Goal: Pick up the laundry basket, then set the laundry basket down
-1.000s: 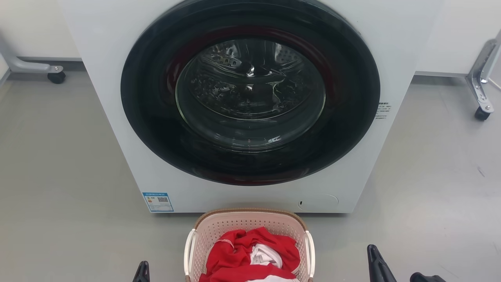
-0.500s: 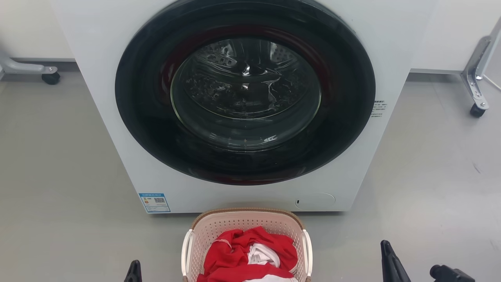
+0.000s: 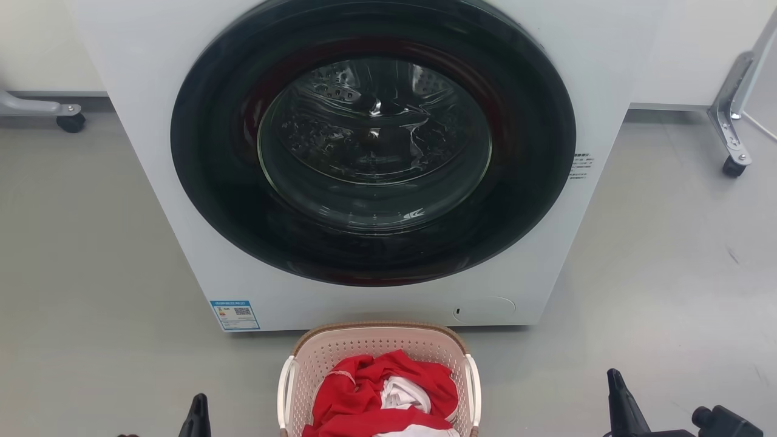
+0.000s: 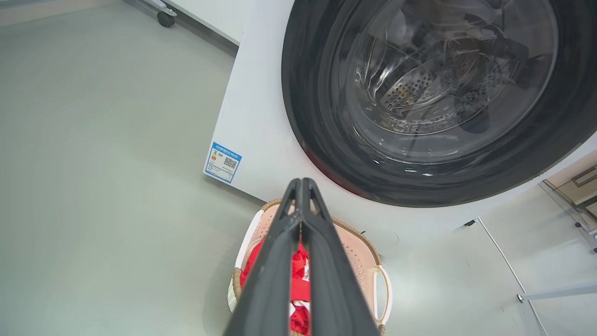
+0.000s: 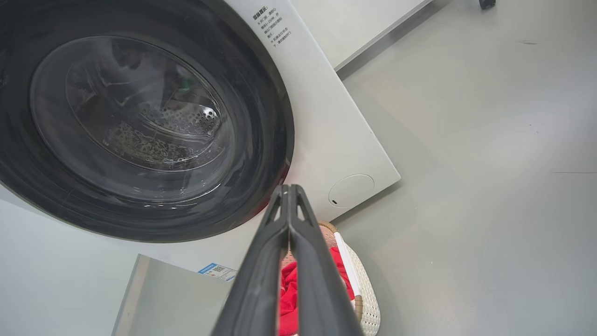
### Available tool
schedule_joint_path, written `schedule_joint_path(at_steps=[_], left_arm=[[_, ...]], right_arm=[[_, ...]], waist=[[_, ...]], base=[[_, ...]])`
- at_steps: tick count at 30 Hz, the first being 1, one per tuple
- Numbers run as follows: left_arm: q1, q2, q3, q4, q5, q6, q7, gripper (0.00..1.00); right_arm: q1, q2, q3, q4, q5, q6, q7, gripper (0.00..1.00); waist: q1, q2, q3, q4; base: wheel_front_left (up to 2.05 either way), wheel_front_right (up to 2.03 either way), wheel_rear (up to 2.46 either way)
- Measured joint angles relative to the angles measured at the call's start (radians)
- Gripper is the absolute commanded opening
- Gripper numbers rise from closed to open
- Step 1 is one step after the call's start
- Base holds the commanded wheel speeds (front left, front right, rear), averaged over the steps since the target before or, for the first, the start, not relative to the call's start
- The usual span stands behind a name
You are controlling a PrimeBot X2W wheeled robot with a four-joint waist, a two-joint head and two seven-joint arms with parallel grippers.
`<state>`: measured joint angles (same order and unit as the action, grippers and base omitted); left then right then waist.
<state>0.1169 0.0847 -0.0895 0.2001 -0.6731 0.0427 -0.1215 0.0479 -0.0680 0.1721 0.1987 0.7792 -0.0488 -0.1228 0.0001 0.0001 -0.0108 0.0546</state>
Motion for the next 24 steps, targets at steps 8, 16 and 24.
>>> schedule_joint_path(at_steps=[8, 16, 24], left_arm=[[-0.019, -0.007, 0.022, 0.012, -0.109, -0.018, 0.031, 0.0], [-0.049, -0.011, 0.046, 0.022, -0.221, -0.036, 0.059, 0.0], [-0.072, -0.016, 0.068, 0.035, -0.338, -0.062, 0.088, 0.0]], right_arm=[[-0.018, 0.004, -0.038, 0.011, 0.103, 0.023, 0.03, 0.0], [-0.028, 0.006, -0.075, 0.027, 0.201, 0.041, 0.062, 0.0], [-0.044, 0.01, -0.112, 0.037, 0.304, 0.062, 0.088, 0.0]], waist=[[0.0, 0.0, 0.002, -0.007], [0.0, 0.0, 0.003, -0.013], [0.0, 0.0, 0.005, -0.02]], base=[[0.0, 0.0, 0.0], [0.0, 0.0, 0.0], [0.0, 0.0, 0.0]])
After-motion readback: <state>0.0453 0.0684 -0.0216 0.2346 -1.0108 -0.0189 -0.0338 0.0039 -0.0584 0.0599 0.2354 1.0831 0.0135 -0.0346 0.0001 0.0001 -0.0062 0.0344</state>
